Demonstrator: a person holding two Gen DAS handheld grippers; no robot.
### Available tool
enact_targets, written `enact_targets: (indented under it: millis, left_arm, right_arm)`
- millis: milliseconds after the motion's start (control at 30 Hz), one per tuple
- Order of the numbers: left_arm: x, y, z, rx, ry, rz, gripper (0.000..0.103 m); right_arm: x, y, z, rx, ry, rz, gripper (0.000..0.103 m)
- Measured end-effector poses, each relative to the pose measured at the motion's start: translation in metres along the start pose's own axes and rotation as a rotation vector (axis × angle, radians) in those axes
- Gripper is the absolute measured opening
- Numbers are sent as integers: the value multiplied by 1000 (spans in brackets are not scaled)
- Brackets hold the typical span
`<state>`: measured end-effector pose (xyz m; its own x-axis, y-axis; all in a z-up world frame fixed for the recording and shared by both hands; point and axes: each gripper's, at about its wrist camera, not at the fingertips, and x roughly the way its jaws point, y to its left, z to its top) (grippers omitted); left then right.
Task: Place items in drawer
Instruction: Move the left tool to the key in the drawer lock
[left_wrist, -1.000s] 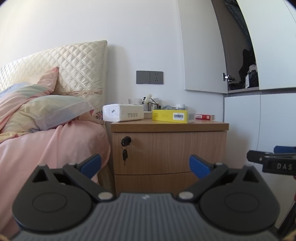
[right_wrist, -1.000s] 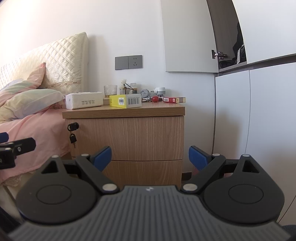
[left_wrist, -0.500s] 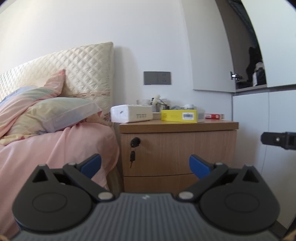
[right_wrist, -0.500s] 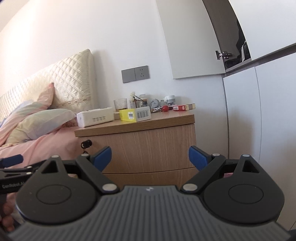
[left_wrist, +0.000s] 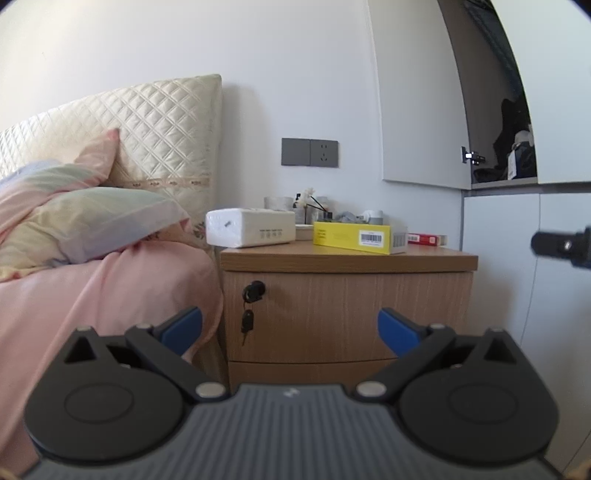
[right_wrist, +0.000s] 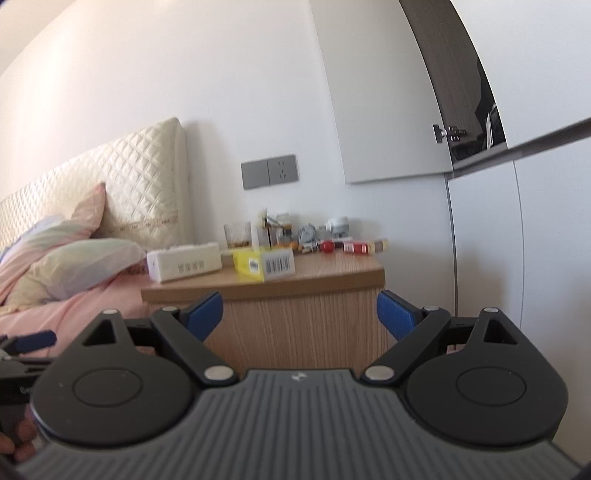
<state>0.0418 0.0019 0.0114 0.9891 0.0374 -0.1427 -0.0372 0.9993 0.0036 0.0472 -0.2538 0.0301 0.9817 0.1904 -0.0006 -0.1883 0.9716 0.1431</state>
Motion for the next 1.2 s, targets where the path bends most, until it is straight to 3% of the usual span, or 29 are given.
enact_targets:
  millis: [467,667,833,967,1100,1200]
  left_arm:
    - [83,5,27,-7,-26,-12,102]
    - [126,11,34,94,-24,-113,103]
    - [157,18,24,158,36,-84,103]
    - [175,22,10,207,129,-85,102]
    - [184,29,-3,226,156,-92,102]
    - [194,34,-6,211,159,-77,102]
  right_arm:
    - [56,-11,41,-187,-218,37,92]
    - [104,-39,33,-98,-122,77,92]
    - [129,-66,20,-47,-58,70,92]
    - [141,-88,10,14,-20,97,92]
    - [150,-109,-7,82,53,124,92]
    - [158,-113,-20,60,113,137,92]
